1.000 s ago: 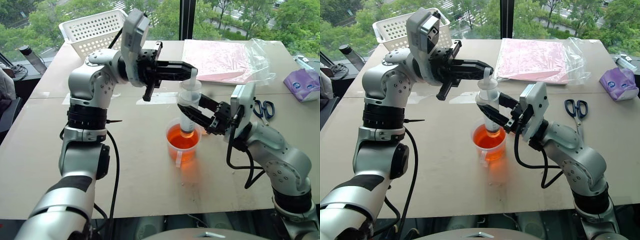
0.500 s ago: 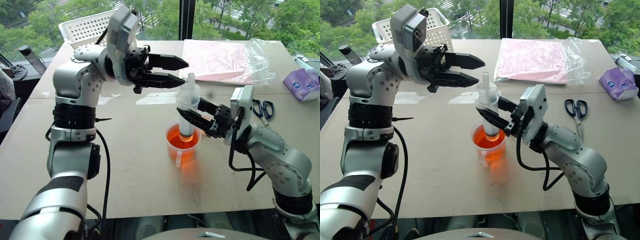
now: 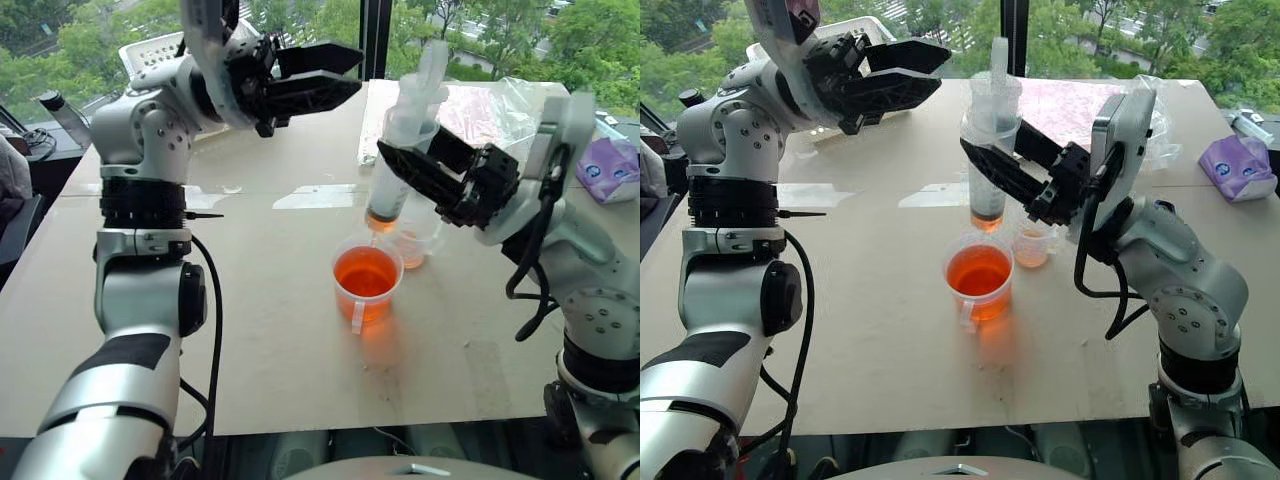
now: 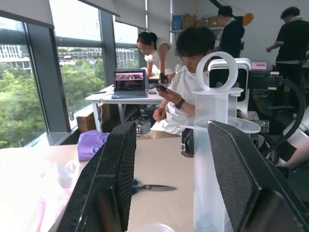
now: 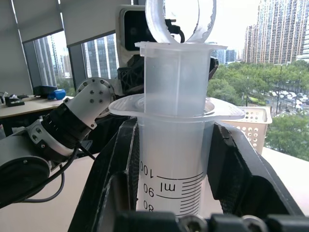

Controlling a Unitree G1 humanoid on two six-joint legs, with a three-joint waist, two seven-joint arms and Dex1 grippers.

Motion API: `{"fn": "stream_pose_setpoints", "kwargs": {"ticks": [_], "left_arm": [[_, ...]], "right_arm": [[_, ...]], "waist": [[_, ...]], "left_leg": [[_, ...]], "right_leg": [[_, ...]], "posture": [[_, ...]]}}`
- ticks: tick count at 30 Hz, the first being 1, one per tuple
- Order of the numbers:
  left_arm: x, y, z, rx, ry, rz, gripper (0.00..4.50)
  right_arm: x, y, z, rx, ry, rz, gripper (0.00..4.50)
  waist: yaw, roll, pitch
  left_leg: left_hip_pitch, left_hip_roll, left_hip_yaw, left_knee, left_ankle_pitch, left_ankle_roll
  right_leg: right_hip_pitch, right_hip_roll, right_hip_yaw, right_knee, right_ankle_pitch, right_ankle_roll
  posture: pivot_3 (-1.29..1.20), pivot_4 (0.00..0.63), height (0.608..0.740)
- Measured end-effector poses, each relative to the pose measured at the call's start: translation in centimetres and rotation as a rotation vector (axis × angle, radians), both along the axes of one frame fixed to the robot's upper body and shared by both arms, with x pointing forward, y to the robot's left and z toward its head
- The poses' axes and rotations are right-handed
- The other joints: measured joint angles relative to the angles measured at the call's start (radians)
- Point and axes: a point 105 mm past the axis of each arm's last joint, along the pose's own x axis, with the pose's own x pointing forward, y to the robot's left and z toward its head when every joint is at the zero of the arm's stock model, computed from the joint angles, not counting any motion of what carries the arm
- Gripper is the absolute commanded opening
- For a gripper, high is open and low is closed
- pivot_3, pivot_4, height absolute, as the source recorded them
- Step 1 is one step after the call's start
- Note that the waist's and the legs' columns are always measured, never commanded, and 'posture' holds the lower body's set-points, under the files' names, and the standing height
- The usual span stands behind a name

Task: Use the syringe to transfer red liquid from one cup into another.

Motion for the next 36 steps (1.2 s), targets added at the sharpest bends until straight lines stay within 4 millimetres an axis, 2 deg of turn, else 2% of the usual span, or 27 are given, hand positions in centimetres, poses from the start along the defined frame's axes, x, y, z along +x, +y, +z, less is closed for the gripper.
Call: {"fn": "stream_pose_setpoints", "kwargs": {"ticks": [3, 7, 12, 19, 25, 28, 32, 36], "left_arm": [[1.0, -0.4, 0.6, -0.033, -0.004, 0.045, 2.34], [1.9, -1.2, 1.0, -0.049, -0.021, 0.093, 2.34], [2.9, -2.9, 0.1, -0.030, -0.017, 0.105, 2.34], [3.6, -5.9, -2.0, 0.042, -0.031, 0.103, 2.34], [4.3, -7.2, -3.0, 0.060, -0.027, 0.123, 2.34], [4.5, -7.7, -2.4, 0.031, -0.010, 0.129, 2.34], [3.8, -8.1, -0.9, -0.023, 0.000, 0.076, 2.34], [3.5, -8.0, -1.0, -0.021, 0.029, 0.041, 2.34]], "right_arm": [[1.6, -0.8, 0.1, 0.000, 0.014, -0.049, 1.49], [3.4, -2.4, -0.9, -0.055, 0.021, -0.120, 1.49], [4.7, -4.2, -2.7, -0.075, 0.056, -0.182, 1.49], [5.1, -4.6, -3.5, -0.071, 0.053, -0.210, 1.49], [5.1, -4.4, -3.6, -0.072, 0.050, -0.208, 1.49], [5.1, -4.3, -3.7, -0.076, 0.048, -0.207, 1.49], [5.2, -4.4, -4.1, -0.084, 0.055, -0.215, 1.49], [5.2, -4.5, -4.3, -0.090, 0.059, -0.220, 1.49]], "waist": [[0.000, 0.000, 0.000], [0.001, 0.000, 0.000], [0.000, 0.000, 0.000], [-0.001, 0.000, 0.000], [0.000, 0.000, 0.000], [0.002, 0.000, 0.000], [0.000, 0.000, 0.000], [-0.001, 0.000, 0.000]], "left_leg": [[0.000, 0.000, 0.000, 0.000, 0.000, 0.000], [-0.001, 0.000, 0.001, 0.000, 0.000, 0.000], [-0.002, 0.000, 0.001, -0.001, 0.000, 0.000], [-0.002, 0.000, 0.001, -0.001, 0.000, 0.000], [-0.002, 0.000, 0.001, -0.001, 0.000, 0.000], [-0.003, 0.000, 0.001, -0.001, 0.000, 0.000], [-0.003, 0.000, 0.001, -0.001, 0.000, 0.000], [-0.003, 0.000, 0.001, -0.001, 0.000, 0.000]], "right_leg": [[0.000, 0.000, 0.000, 0.000, 0.000, 0.000], [0.000, 0.000, 0.001, 0.000, 0.000, 0.000], [-0.001, 0.000, 0.001, 0.000, 0.000, 0.000], [-0.001, 0.000, 0.001, 0.000, 0.000, 0.000], [-0.001, 0.000, 0.001, 0.000, 0.000, 0.000], [-0.002, 0.000, 0.001, 0.000, 0.000, 0.000], [-0.002, 0.000, 0.001, 0.000, 0.000, 0.000], [-0.002, 0.000, 0.001, 0.000, 0.000, 0.000]], "posture": [[0.00, 0.150, 0.740], [0.00, 0.150, 0.740], [0.00, 0.150, 0.740], [0.00, 0.150, 0.740], [0.00, 0.150, 0.740], [0.00, 0.150, 0.740], [0.00, 0.150, 0.740], [0.00, 0.150, 0.740]]}}
